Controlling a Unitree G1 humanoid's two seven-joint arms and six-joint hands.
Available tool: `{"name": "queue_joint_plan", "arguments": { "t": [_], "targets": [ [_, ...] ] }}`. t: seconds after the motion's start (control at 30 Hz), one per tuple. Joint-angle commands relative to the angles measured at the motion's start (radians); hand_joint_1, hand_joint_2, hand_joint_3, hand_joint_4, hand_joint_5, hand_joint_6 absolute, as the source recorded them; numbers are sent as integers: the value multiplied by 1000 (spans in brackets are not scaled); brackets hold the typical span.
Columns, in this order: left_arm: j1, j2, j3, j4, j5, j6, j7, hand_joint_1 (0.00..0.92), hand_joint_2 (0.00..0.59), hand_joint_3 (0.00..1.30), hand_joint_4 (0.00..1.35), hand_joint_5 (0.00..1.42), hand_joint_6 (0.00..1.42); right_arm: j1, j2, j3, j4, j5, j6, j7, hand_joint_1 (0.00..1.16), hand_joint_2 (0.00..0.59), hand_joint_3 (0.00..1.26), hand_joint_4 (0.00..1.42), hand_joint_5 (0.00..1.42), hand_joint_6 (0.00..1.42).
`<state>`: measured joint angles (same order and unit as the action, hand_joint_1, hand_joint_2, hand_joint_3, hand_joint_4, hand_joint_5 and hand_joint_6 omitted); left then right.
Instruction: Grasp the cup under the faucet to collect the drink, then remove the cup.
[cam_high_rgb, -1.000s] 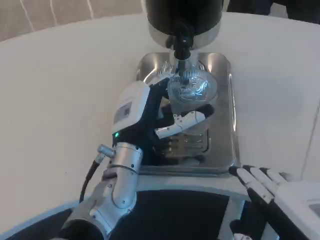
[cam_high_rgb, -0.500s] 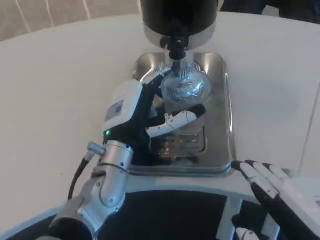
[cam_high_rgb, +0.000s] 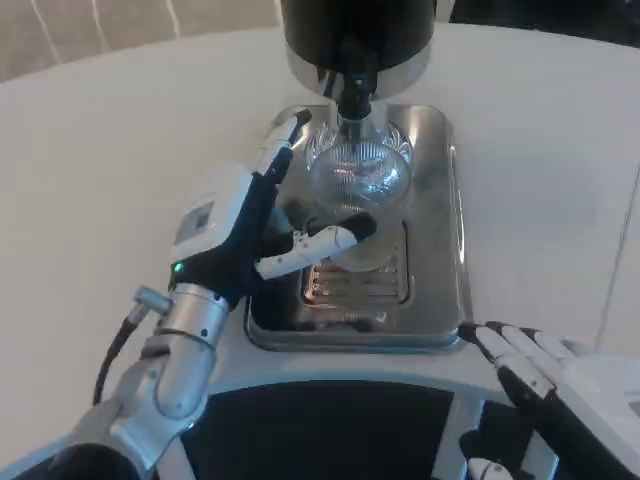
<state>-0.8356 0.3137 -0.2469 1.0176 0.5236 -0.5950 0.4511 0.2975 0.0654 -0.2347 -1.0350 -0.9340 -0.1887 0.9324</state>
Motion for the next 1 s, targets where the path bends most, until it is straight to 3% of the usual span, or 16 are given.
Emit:
{"name": "queue_joint_plan", "arguments": {
  "t": [0.03, 0.27, 0.43, 0.5, 0.63, 0.77, 0.87, 1.0],
  "targets": [
    [72, 54, 13, -47, -17, -13, -36, 141, 28, 72, 0, 166, 274, -16, 75, 6, -12, -4, -5, 5, 211, 516, 24, 0, 0, 15],
    [173, 125, 62, -176, -62, -42, -105, 136, 38, 66, 0, 161, 262, -16, 83, 18, -12, -2, -8, -3, 211, 515, 24, 0, 0, 15],
    [260, 176, 115, -284, -80, -46, -106, 74, 63, 68, 2, 152, 224, -55, 99, 22, -12, 19, 48, 1, 202, 508, 24, 0, 0, 26],
    [298, 205, 136, -331, -82, -54, -113, 66, 66, 78, 13, 146, 211, -101, 103, 25, -12, 23, 117, 14, 175, 514, 24, 0, 0, 31],
    [356, 249, 160, -401, -84, -65, -141, 53, 70, 79, 32, 137, 200, -292, 103, 78, -12, -40, 387, 52, 151, 518, 14, 0, 0, 46],
    [410, 273, 173, -461, -87, -64, -177, 50, 71, 79, 44, 122, 191, -484, 69, 128, 77, -71, 634, 26, 73, 528, 0, 0, 0, 36],
    [457, 280, 185, -509, -93, -60, -204, 50, 71, 79, 45, 120, 190, -638, 41, 131, 200, -26, 772, -35, 39, 534, 0, 0, 0, 33],
    [513, 280, 201, -570, -96, -53, -237, 50, 72, 79, 44, 119, 190, -806, 6, 118, 343, 79, 877, -117, 9, 537, 0, 0, 0, 33]
  ]
}}
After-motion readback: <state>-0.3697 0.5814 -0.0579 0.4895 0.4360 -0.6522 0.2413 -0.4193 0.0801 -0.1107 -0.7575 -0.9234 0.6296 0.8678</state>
